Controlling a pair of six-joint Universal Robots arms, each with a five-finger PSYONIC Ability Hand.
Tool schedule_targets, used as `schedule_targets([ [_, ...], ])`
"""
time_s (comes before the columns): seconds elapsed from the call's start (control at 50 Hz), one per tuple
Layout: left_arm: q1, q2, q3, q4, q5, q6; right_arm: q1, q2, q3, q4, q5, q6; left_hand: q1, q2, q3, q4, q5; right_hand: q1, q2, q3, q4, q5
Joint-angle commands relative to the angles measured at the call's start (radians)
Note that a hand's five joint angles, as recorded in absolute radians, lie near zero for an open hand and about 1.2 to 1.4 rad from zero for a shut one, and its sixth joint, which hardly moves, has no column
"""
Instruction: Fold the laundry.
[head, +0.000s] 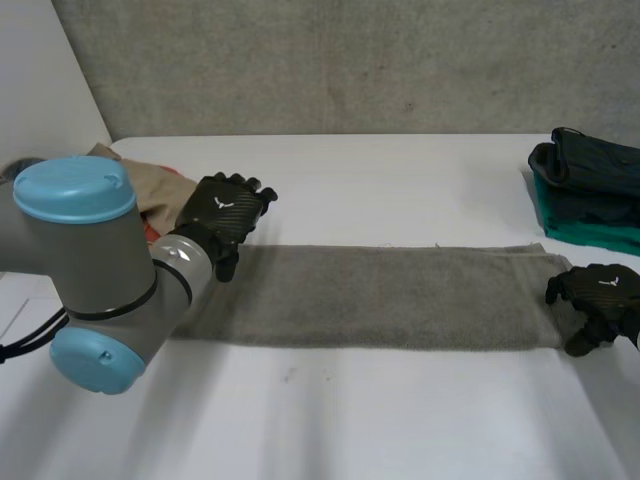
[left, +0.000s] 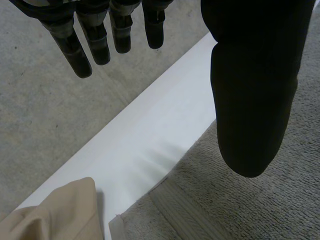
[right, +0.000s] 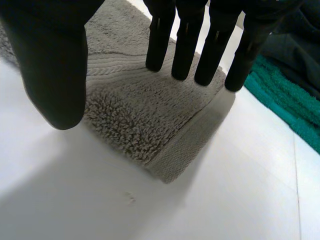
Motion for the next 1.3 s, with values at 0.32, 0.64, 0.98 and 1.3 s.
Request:
schedule_targets([
  [0.32, 0.011, 0.060, -0.062, 0.044, -0.001, 0.006, -0.187, -0.059, -0.080, -0.142, 0.110, -0.085, -0.021, -0.025, -0.031, -0.024, -0.046, 0.796, 0.797, 0.795, 0.799, 0.798],
  [0.64, 0.060, 0.176, -0.122, 0.044, -0.004, 0.004, 0.342, -0.125, -0.202, -0.191, 0.097, -0.211, -0.021, -0.025, -0.031, -0.024, -0.046, 0.796, 0.797, 0.795, 0.799, 0.798],
  [0.98, 0.061, 0.232, -0.231, 0.073, -0.004, 0.003, 0.953, 0.204, -0.255, -0.280, 0.011, -0.371, -0.021, -0.025, -0.031, -0.024, -0.046, 0.796, 0.797, 0.795, 0.799, 0.798],
  [1.3, 0.000, 0.228, -0.184, 0.107, -0.004, 0.001, 0.703, -0.044, -0.161, -0.160, 0.197, 0.129, -0.021, -0.025, -0.031, -0.024, -0.046, -0.426, -0.425, -0.427, -0.423, -0.424],
])
